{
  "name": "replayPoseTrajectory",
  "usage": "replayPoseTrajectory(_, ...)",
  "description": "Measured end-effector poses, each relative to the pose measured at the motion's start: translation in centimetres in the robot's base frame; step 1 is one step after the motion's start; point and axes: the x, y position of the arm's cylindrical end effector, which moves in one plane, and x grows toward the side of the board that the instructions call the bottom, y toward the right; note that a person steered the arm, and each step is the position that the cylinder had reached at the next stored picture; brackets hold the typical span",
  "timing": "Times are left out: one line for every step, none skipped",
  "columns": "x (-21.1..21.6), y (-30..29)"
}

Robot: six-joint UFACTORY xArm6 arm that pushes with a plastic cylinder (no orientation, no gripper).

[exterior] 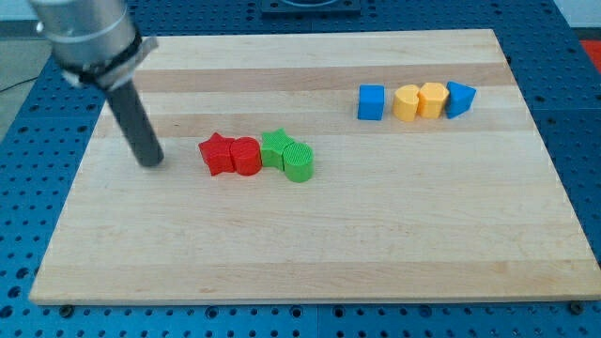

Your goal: Slightly move the green circle to the right side of the green star

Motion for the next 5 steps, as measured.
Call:
replayPoseTrajectory(5.1, 5.9)
replayPoseTrajectory(5.2, 10.1)
replayPoseTrajectory(2.9, 10.8)
replayPoseTrajectory(1.4, 10.9)
replayPoseTrajectory(-0.2, 11.9)
